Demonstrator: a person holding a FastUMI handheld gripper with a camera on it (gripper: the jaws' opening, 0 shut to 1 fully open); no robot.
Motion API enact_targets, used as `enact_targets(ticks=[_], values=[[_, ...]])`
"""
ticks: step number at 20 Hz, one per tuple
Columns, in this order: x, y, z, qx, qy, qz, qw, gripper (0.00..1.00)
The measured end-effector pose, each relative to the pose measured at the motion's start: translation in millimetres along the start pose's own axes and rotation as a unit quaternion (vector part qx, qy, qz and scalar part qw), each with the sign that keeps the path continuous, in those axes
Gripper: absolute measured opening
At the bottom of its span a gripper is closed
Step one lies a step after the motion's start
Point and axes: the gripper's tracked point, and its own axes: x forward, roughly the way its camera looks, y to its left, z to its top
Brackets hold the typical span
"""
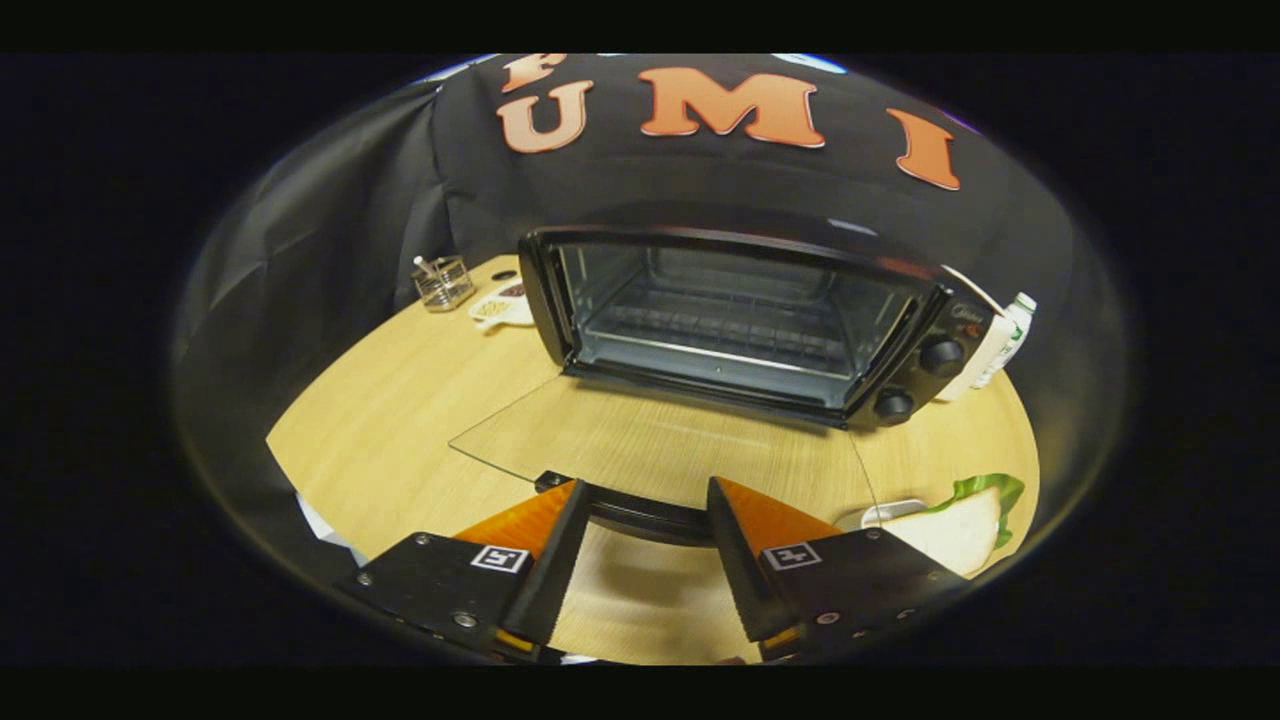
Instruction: Open the toaster oven, put the food inside, and close the toaster oven door.
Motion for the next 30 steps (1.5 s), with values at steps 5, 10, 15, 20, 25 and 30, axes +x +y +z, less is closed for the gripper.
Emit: enact_targets(ticks=[5, 10, 15, 20, 25, 30], values=[[19.5, 3.1, -19.0, 0.008, 0.045, 0.002, 0.999, 0.73], [33.6, 0.5, -14.0, 0.022, 0.04, 0.006, 0.999, 0.79], [14.4, -5.4, -12.1, 0.066, 0.038, 0.016, 0.997, 0.79], [-27.6, -40.8, -3.5, 0.09, 0.005, 0.004, 0.996, 0.87], [-69.0, -106.2, 0.2, 0.103, -0.023, -0.041, 0.994, 0.92], [-100.4, -174.6, -23.2, 0.073, -0.014, -0.097, 0.992, 0.92]])
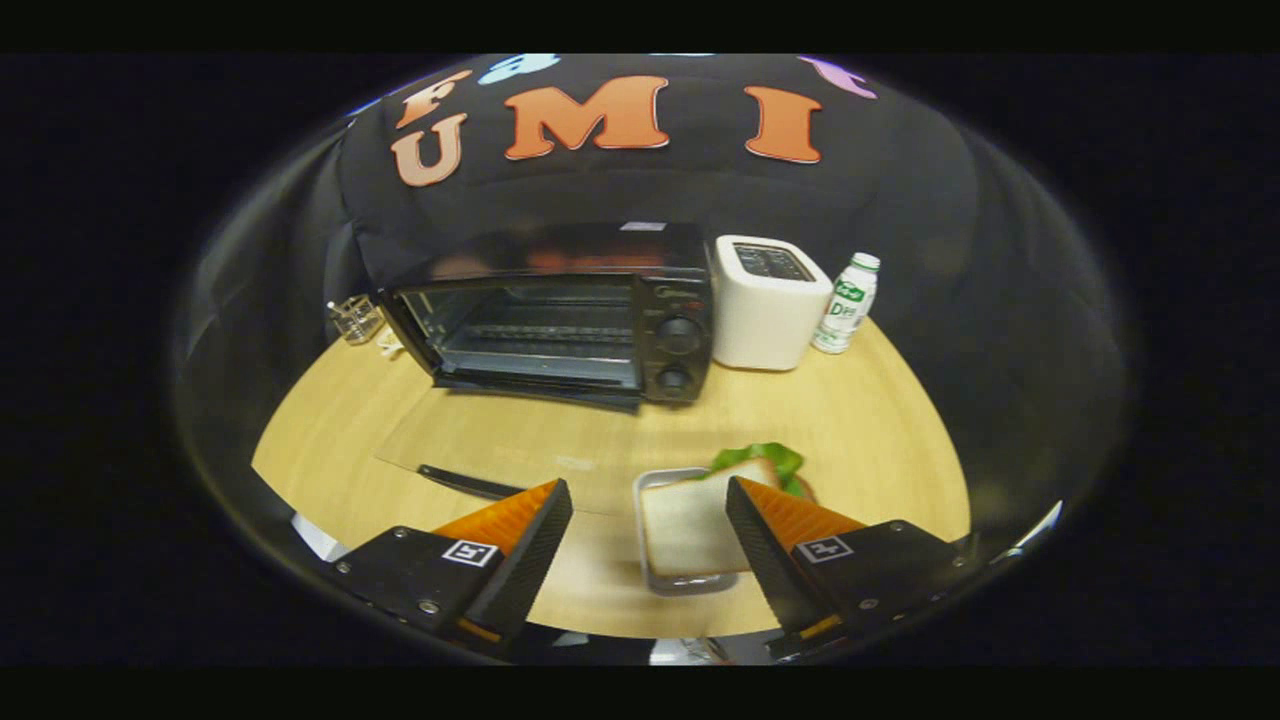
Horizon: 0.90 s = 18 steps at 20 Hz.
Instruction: Open the toaster oven, put the food inside, and close the toaster oven door.
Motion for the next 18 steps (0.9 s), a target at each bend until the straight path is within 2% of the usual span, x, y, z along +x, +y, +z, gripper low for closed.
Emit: enact_targets(ticks=[5, 7, 14, 18], values=[[-0.5, -57.4, -10.5, 0.005, 0.002, -0.03, 1.0, 0.93], [9.5, -68.6, -18.1, 0.015, 0.013, -0.029, 0.999, 0.93], [46.3, -59.4, -38.7, 0.081, 0.071, 0.039, 0.993, 0.92], [54.9, -43.1, -43.9, 0.112, 0.1, 0.09, 0.985, 0.78]])
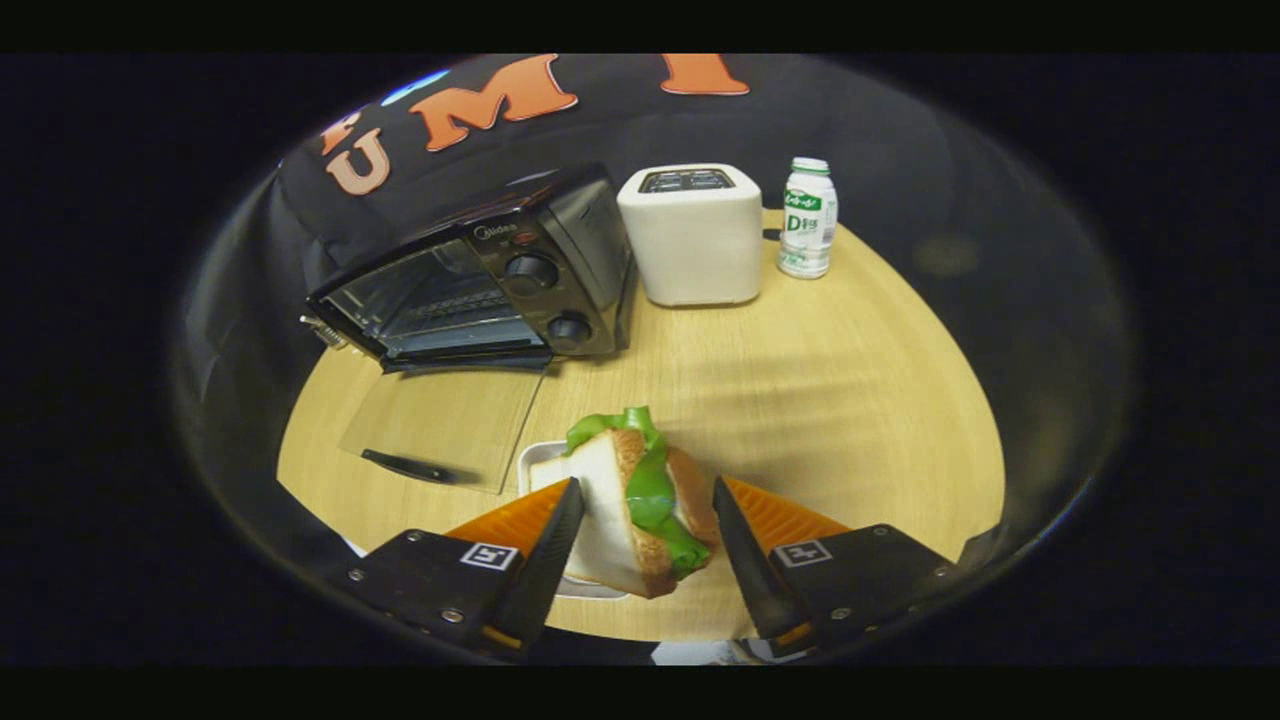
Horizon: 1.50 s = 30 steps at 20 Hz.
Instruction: Open the toaster oven, put the food inside, and close the toaster oven door.
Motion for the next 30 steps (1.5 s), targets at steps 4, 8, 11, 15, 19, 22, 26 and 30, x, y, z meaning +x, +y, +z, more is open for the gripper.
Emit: enact_targets(ticks=[4, 8, 11, 15, 19, 22, 26, 30], values=[[-8.5, 15.6, -1.0, 0.067, 0.024, 0.062, 0.996, 0.54], [-13.5, 7.4, -2.6, 0.105, 0.01, 0.058, 0.993, 0.3], [-20.2, 4.6, -4.9, 0.116, 0.0, 0.051, 0.992, 0.29], [-32.3, -0.2, 0.2, 0.139, -0.015, 0.044, 0.989, 0.27], [-57.7, 5.9, 26.1, 0.19, -0.057, 0.069, 0.978, 0.27], [-70.2, 22.4, 44.3, 0.206, -0.083, 0.097, 0.97, 0.27], [-69.5, 67.2, 57.3, 0.226, -0.092, 0.151, 0.958, 0.27], [-43.5, 110.4, 60.0, 0.257, -0.087, 0.19, 0.943, 0.27]])
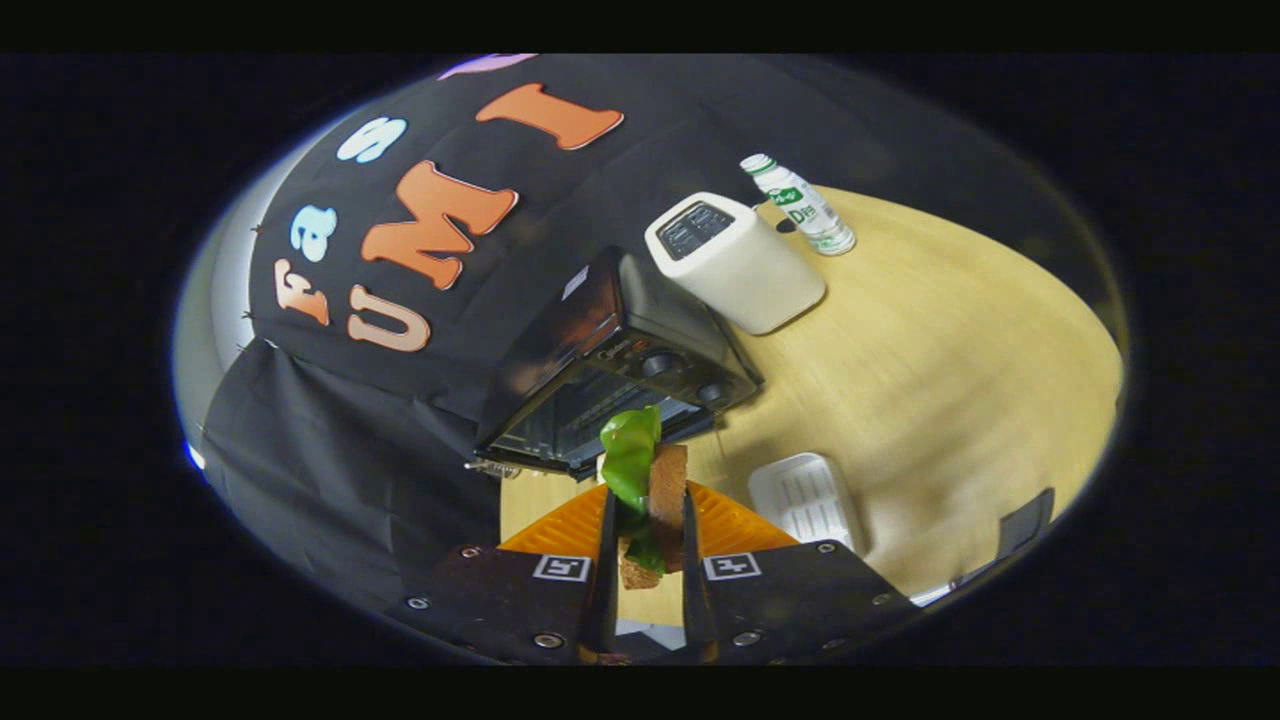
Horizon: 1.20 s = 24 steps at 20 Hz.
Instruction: Open the toaster oven, put the food inside, and close the toaster oven door.
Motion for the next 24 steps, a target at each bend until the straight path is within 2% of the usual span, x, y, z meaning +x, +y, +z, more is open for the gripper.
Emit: enact_targets(ticks=[5, 14, 24], values=[[46.9, 29.5, -19.9, 0.056, -0.007, 0.033, 0.998, 0.27], [124.3, 70.7, -13.5, 0.128, -0.063, 0.081, 0.986, 0.25], [183.4, 80.1, -0.9, 0.195, -0.131, 0.091, 0.968, 0.25]])
